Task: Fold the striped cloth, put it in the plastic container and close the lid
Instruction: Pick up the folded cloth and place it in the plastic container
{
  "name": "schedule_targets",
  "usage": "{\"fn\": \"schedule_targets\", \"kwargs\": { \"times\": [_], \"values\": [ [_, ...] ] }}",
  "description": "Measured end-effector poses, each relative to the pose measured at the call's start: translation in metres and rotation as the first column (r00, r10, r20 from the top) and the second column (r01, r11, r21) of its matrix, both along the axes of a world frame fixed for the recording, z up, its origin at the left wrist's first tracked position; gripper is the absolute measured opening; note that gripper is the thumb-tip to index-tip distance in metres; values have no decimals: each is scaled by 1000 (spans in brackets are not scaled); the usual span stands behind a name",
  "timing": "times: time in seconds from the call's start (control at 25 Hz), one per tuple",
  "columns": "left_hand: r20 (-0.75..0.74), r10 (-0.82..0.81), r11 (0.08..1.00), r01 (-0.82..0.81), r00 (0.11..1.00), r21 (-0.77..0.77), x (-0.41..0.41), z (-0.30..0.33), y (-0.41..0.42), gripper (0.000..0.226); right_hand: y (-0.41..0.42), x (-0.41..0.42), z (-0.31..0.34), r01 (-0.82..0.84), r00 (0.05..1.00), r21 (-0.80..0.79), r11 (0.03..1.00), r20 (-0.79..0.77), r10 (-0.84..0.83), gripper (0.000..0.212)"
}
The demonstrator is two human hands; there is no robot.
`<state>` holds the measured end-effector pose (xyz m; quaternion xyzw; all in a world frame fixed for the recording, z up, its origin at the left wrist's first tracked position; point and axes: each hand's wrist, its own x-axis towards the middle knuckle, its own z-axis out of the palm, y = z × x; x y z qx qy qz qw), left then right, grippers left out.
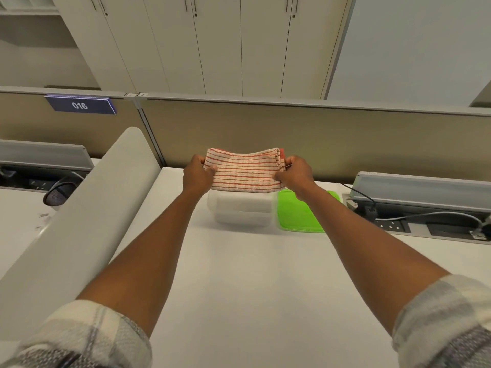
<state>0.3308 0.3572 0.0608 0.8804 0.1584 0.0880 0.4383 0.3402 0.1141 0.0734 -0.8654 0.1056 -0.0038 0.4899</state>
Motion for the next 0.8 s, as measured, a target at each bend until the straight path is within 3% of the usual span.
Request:
{"fn": "schedule_targets", "kwargs": {
  "times": [0.24,0.44,0.6,0.8],
  "values": [
    [-87,-24,998,28,996,50,16,-44,7,26,13,15,-38,-49,997,-139,989,-62,41,26],
    [-111,-103,969,125,988,211,18,-65,7,27,13,16,-55,-126,991,-349,928,-12,130,20],
    [-40,-98,848,104,994,520,21,-72,4,32,16,16,-63,-168,979,-516,840,11,202,21],
    [-58,-83,810,101,995,578,23,-80,1,34,22,16,-69,-165,972,-679,715,11,235,29]
  ]
}}
